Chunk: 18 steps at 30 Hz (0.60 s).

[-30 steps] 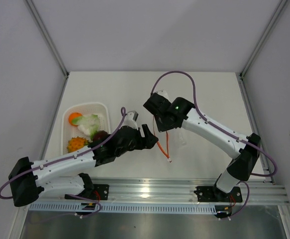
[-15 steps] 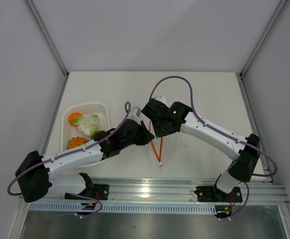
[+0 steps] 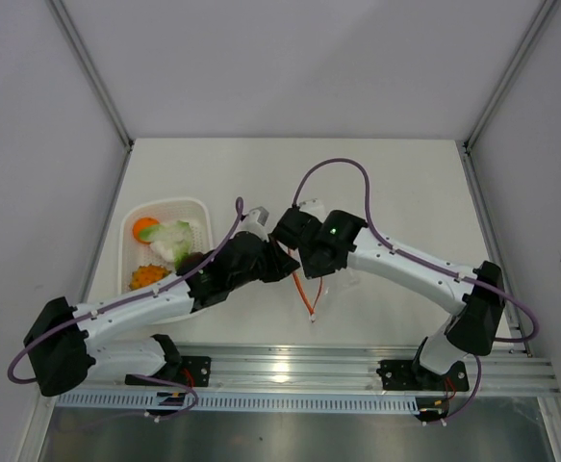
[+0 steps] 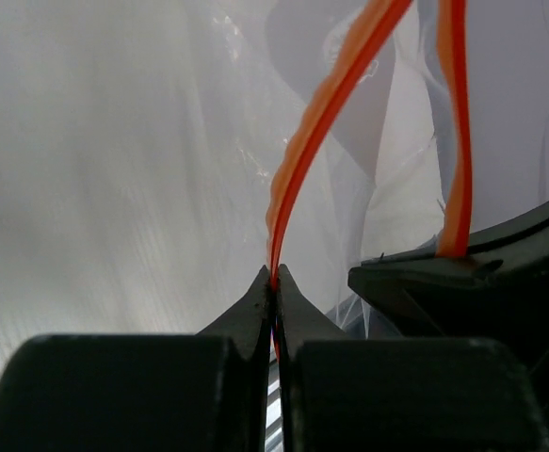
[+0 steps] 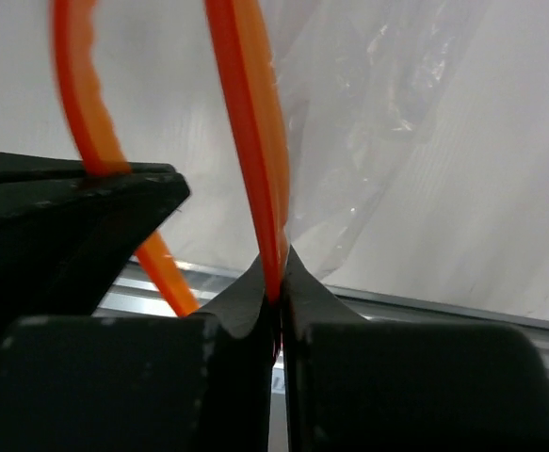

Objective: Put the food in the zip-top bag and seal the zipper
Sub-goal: Open the zipper of the food storage bag.

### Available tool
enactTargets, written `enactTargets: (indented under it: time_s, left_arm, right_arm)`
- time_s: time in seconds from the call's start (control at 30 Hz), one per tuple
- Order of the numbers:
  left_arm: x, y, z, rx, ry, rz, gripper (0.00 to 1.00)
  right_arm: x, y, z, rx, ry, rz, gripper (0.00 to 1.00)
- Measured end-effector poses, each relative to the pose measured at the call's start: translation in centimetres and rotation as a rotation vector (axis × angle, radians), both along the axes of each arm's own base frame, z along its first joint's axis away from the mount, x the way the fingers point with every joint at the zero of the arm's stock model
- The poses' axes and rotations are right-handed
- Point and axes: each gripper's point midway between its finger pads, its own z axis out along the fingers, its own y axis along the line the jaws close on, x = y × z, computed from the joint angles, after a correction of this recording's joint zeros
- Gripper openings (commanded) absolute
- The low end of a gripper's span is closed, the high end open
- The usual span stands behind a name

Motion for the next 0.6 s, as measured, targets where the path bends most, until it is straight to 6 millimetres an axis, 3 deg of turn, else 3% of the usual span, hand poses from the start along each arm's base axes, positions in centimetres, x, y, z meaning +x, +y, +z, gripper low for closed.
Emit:
enactTargets:
  time_s: [0.13, 0.47, 0.6]
  left_arm:
    - [-0.3, 0.4, -0.2, -0.007, 0.003, 0.003, 0.01]
    - [-1.6, 3.2, -3.6, 0.03, 0.032, 0.024, 0.01]
    - [-1.6, 3.5, -3.8, 0.042, 0.036, 0.028, 0.01]
  right_arm:
    - [0.0, -0.9, 0.0, -0.014, -0.021, -0.024, 0.0]
    - [2.3, -3.5, 3.8, 0.022, -0.171, -0.047, 0.0]
    - [2.8, -3.8, 3.9, 0.034, -0.191, -0.007, 0.0]
